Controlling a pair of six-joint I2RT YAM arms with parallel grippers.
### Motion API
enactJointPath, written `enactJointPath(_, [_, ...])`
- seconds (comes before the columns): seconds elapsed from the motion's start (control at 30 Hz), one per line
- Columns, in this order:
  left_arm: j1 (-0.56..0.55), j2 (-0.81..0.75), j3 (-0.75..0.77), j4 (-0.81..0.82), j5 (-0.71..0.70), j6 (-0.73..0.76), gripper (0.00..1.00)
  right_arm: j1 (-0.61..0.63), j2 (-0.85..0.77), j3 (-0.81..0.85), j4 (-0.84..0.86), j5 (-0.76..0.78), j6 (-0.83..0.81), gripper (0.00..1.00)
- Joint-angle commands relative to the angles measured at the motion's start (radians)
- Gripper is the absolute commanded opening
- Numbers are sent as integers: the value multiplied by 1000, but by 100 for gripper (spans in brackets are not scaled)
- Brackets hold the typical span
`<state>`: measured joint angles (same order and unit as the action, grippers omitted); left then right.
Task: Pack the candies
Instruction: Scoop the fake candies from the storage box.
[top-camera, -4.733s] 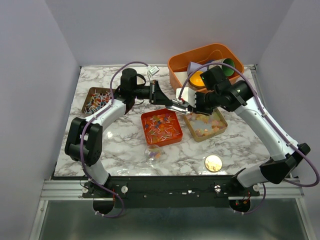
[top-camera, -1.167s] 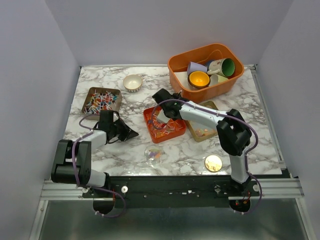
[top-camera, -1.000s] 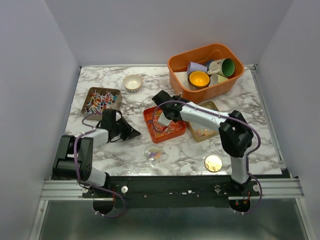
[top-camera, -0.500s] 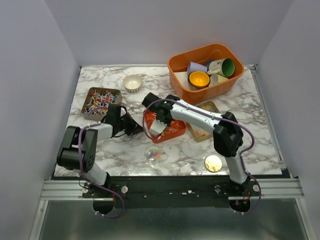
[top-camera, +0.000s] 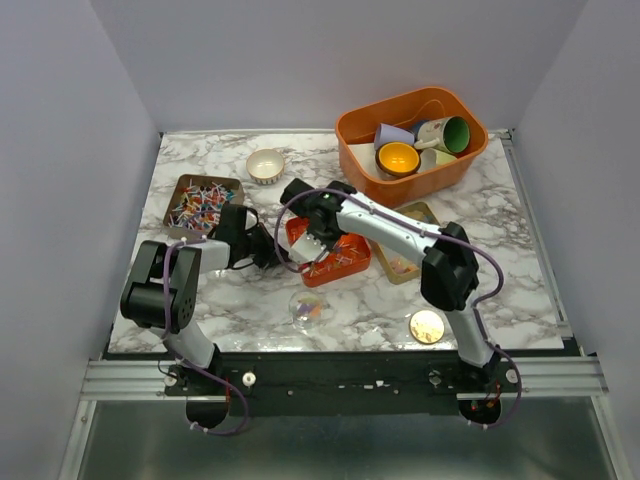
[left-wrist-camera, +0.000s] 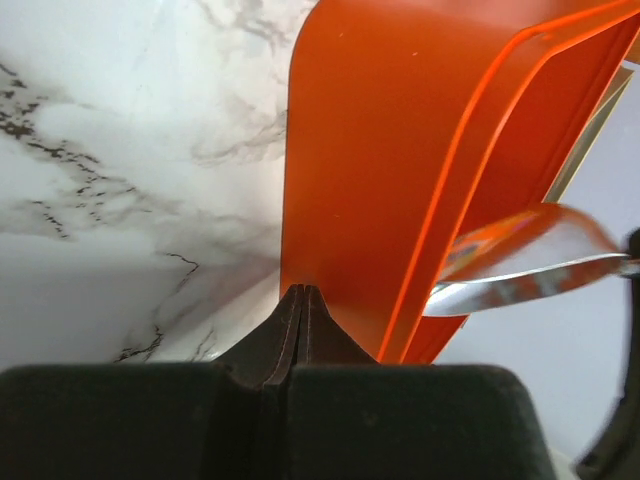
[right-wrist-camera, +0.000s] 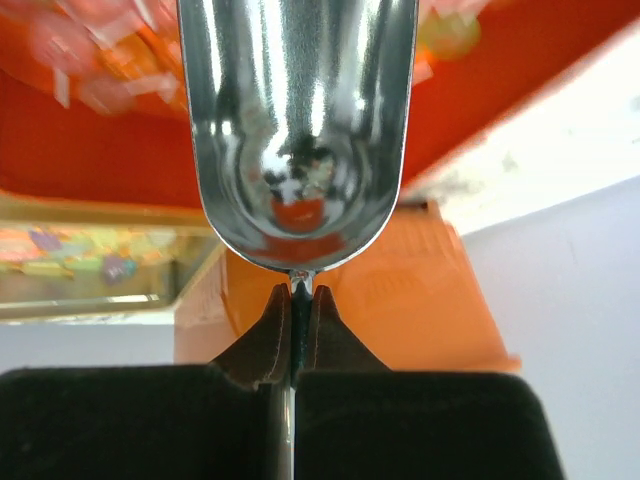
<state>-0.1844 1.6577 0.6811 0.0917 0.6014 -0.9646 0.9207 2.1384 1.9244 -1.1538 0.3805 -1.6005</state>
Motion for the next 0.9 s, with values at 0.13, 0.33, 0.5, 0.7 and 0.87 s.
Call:
enactJointPath(0.13, [6, -47, 25, -69, -11, 75, 0, -69, 8, 76, -130, 195, 19, 1])
enactJointPath(0.33, [40, -88, 20, -90, -38, 93, 0, -69, 90, 68, -207, 369, 198, 1])
enactJointPath(0.5, [51, -125, 5, -90, -48, 92, 0, -65, 201, 140, -184, 489, 254, 1])
enactJointPath(0.7, [59, -164, -43, -73, -49, 72, 0, -51, 268, 162, -119, 538, 238, 1])
enactJointPath(0.87, [59, -173, -83, -27, -49, 55, 0, 0, 197, 67, -83, 411, 203, 1])
